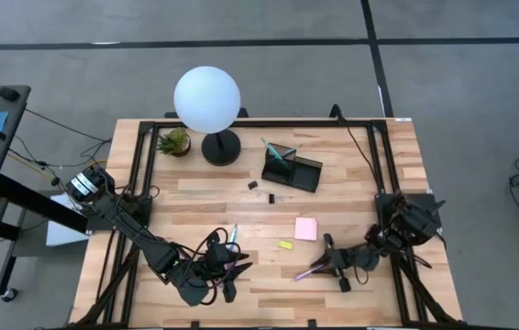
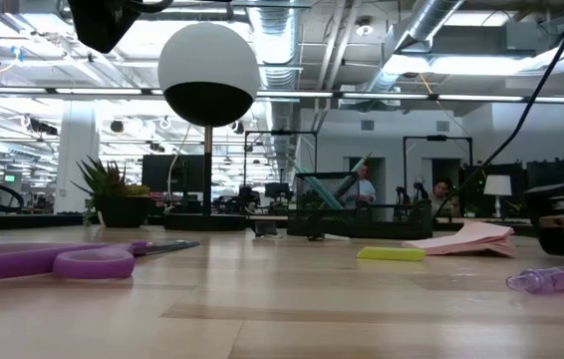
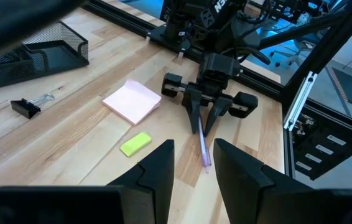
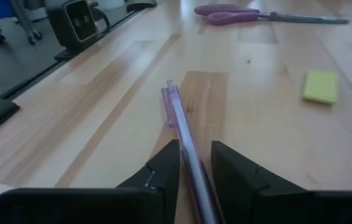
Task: Pick and place office supplies into organizer
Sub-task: Put the purple pen into the black desk organizer
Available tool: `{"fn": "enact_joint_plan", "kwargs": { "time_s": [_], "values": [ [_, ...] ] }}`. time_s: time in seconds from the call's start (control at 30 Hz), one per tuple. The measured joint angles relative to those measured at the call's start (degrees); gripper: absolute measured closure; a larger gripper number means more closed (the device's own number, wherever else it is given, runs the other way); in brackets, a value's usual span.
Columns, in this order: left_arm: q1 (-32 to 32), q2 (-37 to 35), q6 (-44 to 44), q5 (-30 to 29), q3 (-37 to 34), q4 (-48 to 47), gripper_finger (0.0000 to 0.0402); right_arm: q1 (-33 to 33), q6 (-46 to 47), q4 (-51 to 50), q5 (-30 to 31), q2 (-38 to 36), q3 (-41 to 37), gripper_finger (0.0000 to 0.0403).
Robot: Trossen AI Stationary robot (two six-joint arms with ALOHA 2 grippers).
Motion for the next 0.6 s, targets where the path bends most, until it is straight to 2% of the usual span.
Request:
{"fn": "enact_joint_plan", "kwargs": {
  "time_s": [0.23, 0.6],
  "values": [
    [0.2, 0.0, 0.0, 0.0, 0.0, 0.0, 0.0294, -3.0, -0.4, 0.3, -4.8, 0.1, 1.3, 0.0378],
    [0.4, 0.0, 0.0, 0.2, 0.0, 0.0, 0.0294, -4.1, -1.3, -1.5, -3.9, 0.2, 3.6, 0.0373]
  ]
}}
